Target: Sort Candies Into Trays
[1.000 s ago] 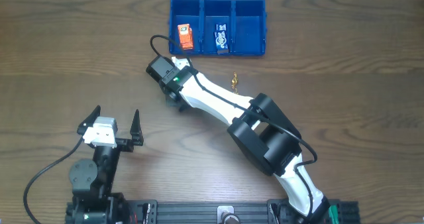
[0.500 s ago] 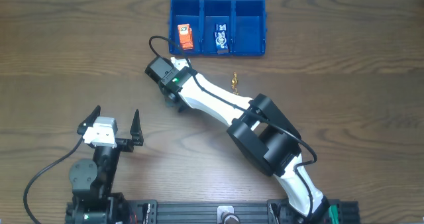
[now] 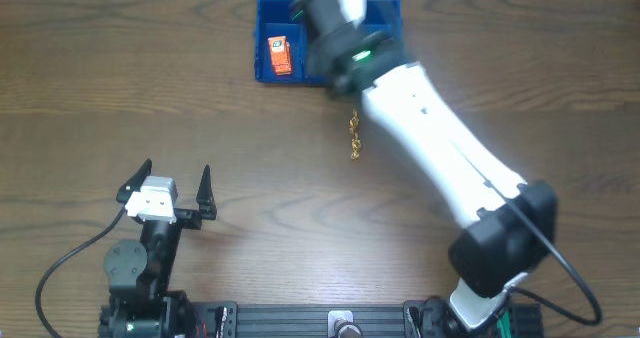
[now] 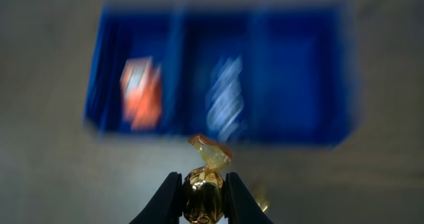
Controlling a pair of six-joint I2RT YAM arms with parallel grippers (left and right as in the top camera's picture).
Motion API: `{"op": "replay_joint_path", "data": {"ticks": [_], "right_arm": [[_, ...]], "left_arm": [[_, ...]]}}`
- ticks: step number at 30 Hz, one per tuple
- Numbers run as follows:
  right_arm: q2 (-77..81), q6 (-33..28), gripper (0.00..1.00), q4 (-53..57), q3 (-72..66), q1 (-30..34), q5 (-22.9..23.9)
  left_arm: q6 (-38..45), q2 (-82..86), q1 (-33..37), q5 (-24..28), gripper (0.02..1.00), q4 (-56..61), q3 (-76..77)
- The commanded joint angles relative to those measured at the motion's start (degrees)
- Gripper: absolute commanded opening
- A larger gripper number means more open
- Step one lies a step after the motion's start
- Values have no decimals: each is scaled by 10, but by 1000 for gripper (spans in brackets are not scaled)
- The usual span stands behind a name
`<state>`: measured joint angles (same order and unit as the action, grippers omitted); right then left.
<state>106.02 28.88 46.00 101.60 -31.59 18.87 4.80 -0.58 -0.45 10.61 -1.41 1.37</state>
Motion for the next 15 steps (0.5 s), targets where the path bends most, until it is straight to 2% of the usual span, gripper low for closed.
{"op": "replay_joint_path", "data": {"ticks": [1, 7, 12, 15], "right_arm": [[20, -90, 38, -40, -3, 70, 21], [68, -99, 36, -85, -3, 107, 18], [122, -99, 38, -115, -3, 132, -11], [135, -99, 36, -134, -3, 141, -11]], "left_arm": [[8, 3, -1, 12, 998, -19, -11], [8, 3, -1, 12, 998, -19, -11], [8, 3, -1, 12, 998, -19, -11], [8, 3, -1, 12, 998, -19, -11]]}}
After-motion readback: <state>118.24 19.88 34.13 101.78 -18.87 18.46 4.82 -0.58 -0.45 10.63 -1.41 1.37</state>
